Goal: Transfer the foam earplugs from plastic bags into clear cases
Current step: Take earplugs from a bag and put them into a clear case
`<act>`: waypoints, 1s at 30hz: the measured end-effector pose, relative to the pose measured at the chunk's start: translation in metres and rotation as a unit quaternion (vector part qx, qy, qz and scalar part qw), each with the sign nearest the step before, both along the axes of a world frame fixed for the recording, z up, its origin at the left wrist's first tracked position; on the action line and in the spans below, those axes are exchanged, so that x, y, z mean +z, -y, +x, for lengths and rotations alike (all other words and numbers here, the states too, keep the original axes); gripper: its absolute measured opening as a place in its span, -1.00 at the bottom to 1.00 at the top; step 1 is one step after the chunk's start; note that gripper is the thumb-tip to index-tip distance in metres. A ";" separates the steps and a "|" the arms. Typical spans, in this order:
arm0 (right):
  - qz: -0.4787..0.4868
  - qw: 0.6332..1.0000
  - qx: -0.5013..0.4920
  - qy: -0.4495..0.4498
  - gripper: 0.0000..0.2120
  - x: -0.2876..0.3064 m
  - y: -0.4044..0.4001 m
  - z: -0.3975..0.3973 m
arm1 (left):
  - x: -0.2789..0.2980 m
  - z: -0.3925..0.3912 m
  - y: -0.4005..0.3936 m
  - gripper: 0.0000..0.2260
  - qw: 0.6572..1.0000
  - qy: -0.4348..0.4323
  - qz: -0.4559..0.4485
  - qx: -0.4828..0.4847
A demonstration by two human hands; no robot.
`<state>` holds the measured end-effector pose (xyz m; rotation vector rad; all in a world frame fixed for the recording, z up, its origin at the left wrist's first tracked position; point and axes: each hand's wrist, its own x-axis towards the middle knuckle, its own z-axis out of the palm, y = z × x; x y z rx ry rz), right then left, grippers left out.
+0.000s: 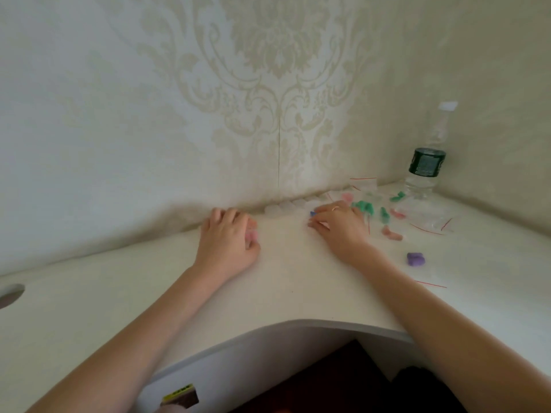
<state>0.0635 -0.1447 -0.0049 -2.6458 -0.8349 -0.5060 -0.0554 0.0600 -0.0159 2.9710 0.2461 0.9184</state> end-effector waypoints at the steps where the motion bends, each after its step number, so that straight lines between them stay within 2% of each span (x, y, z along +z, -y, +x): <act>1: 0.058 0.998 0.010 -0.004 -0.80 0.002 0.001 -0.001 | 0.004 0.003 0.007 -0.59 1.000 0.000 0.006 -0.004; 3: 0.169 0.985 0.015 -0.011 -0.85 0.011 0.009 -0.001 | 0.014 0.014 0.025 -0.59 0.999 -0.022 0.006 -0.033; 4: 0.194 0.981 -0.002 -0.004 -0.85 0.016 0.018 0.000 | 0.018 0.022 0.038 -0.60 0.998 -0.038 0.005 -0.057; 9: 0.196 0.966 -0.159 0.050 -0.74 0.033 0.100 0.023 | 0.030 0.065 0.118 -0.67 0.981 -0.100 0.038 -0.164; 11: 0.164 0.962 -0.216 0.033 -0.72 0.029 0.130 0.038 | 0.032 0.082 0.151 -0.68 0.973 -0.114 0.039 -0.199; 13: 0.097 0.964 -0.244 -0.049 -0.62 0.017 0.147 0.052 | 0.032 0.096 0.182 -0.65 0.962 -0.136 0.020 -0.235; 15: 0.028 0.955 -0.262 -0.134 -0.54 0.002 0.155 0.058 | 0.029 0.107 0.208 -0.57 0.946 -0.205 0.008 -0.249; 18: -0.014 0.949 -0.283 -0.138 -0.57 -0.011 0.160 0.061 | 0.019 0.114 0.230 -0.54 0.938 -0.258 0.020 -0.232; 19: 0.008 0.951 -0.284 -0.119 -0.58 -0.011 0.161 0.060 | 0.016 0.113 0.231 -0.54 0.941 -0.246 0.009 -0.232; 21: 0.113 0.953 -0.274 -0.069 -0.63 -0.007 0.161 0.055 | 0.013 0.109 0.226 -0.55 0.950 -0.190 -0.026 -0.248; 23: 0.219 0.937 -0.272 -0.011 -0.71 0.000 0.155 0.047 | 0.013 0.102 0.212 -0.58 0.959 -0.118 -0.041 -0.254; 25: 0.212 0.933 -0.285 0.049 -0.78 0.008 0.141 0.039 | 0.013 0.096 0.190 -0.61 0.971 -0.094 -0.028 -0.219; 27: 0.168 0.949 -0.254 0.088 -0.84 0.014 0.122 0.033 | 0.012 0.087 0.166 -0.63 0.981 -0.117 -0.003 -0.154; 28: 0.167 0.962 -0.199 0.084 -0.86 0.018 0.111 0.029 | 0.012 0.082 0.155 -0.65 0.983 -0.134 0.001 -0.125; 30: 0.163 0.986 -0.038 -0.007 -0.84 0.023 0.084 0.022 | 0.011 0.073 0.137 -0.72 0.982 -0.159 0.002 -0.102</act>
